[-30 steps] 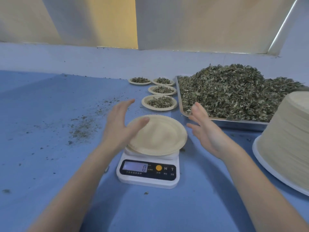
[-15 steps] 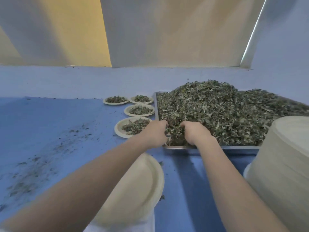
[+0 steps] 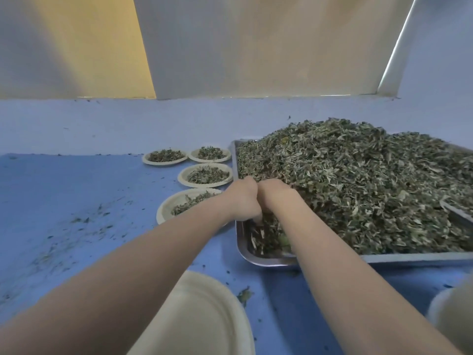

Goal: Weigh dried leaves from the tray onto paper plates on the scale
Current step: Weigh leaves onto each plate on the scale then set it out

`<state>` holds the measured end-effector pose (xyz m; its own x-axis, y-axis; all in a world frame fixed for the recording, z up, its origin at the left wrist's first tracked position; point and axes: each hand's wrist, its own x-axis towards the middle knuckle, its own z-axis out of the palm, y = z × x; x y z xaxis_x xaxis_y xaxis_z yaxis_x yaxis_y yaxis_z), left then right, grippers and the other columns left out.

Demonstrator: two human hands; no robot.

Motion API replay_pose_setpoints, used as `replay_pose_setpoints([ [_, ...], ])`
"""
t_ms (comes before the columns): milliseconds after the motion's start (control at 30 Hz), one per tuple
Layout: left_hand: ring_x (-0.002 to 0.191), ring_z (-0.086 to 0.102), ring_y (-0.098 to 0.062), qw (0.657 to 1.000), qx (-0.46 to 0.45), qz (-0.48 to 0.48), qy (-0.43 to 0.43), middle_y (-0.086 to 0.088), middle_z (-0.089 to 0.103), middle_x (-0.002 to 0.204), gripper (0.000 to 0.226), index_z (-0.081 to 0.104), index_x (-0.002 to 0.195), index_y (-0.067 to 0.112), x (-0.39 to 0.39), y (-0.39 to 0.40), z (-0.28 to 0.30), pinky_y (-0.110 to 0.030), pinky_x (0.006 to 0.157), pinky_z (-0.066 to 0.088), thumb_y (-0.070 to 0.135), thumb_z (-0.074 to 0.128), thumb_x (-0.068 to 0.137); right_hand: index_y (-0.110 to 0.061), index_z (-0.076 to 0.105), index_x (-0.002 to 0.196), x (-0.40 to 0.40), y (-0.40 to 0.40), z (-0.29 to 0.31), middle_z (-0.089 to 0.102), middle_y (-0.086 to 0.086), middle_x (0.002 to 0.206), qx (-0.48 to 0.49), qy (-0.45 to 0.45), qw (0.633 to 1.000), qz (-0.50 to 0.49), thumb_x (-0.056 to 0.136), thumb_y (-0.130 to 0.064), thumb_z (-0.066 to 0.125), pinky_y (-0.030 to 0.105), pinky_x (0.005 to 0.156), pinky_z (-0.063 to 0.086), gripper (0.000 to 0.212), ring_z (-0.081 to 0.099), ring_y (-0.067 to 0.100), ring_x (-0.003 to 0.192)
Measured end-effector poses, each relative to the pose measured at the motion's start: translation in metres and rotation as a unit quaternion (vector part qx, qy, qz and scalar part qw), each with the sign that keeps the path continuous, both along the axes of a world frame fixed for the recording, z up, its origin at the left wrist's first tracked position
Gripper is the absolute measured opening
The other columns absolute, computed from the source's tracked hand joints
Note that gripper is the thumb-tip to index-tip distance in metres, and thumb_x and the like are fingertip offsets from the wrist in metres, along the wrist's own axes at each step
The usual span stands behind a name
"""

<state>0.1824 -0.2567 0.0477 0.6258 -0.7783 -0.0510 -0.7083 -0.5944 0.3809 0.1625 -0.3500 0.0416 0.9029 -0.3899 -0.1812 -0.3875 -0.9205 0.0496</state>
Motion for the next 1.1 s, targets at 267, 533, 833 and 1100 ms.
replay_pose_setpoints([
  [267,0.094,0.058,-0.024,0.989,0.125,-0.077,-0.016,-0.014,0.061,0.109,0.058,0.051,0.129,-0.002,-0.012,-0.005,0.016,-0.027,0.065,0.046,0.01,0.069,0.075,-0.035,0.041,0.141,-0.085,-0.002,0.036,0.052,0.005,0.123,0.09,0.022,0.995,-0.041,0.087,-0.011,0.052,0.027,0.057,0.044,0.061,0.049,0.014,0.067],
  [533,0.095,0.068,-0.031,0.969,0.189,-0.084,0.134,-0.019,0.067,0.106,0.054,0.05,0.123,-0.005,-0.03,-0.012,0.0,-0.037,0.082,0.056,0.002,0.073,0.075,-0.03,0.024,0.142,-0.083,-0.007,-0.01,0.058,0.012,0.122,0.282,-0.029,0.957,-0.066,0.07,-0.012,0.077,0.049,0.08,0.057,0.091,0.066,0.031,0.099],
  [833,0.1,0.055,-0.024,0.998,-0.031,-0.006,0.057,-0.006,0.055,0.113,0.074,0.043,0.133,0.012,-0.032,0.0,-0.008,-0.028,0.074,0.044,0.006,0.079,0.068,-0.018,0.062,0.098,-0.082,-0.019,-0.019,0.067,0.009,0.084,0.401,-0.245,0.88,-0.069,0.069,-0.001,0.073,0.037,0.066,0.056,0.035,0.064,0.022,0.069],
  [1100,0.075,0.05,-0.023,0.975,-0.14,0.051,0.164,-0.01,0.05,0.085,0.075,0.034,0.141,0.012,-0.044,0.013,0.008,-0.034,0.063,0.043,-0.017,0.056,0.075,0.01,0.054,0.122,-0.084,0.0,0.007,0.064,0.018,0.088,0.499,-0.306,0.807,-0.081,0.075,0.012,0.063,0.024,0.049,0.053,0.048,0.065,0.017,0.057],
])
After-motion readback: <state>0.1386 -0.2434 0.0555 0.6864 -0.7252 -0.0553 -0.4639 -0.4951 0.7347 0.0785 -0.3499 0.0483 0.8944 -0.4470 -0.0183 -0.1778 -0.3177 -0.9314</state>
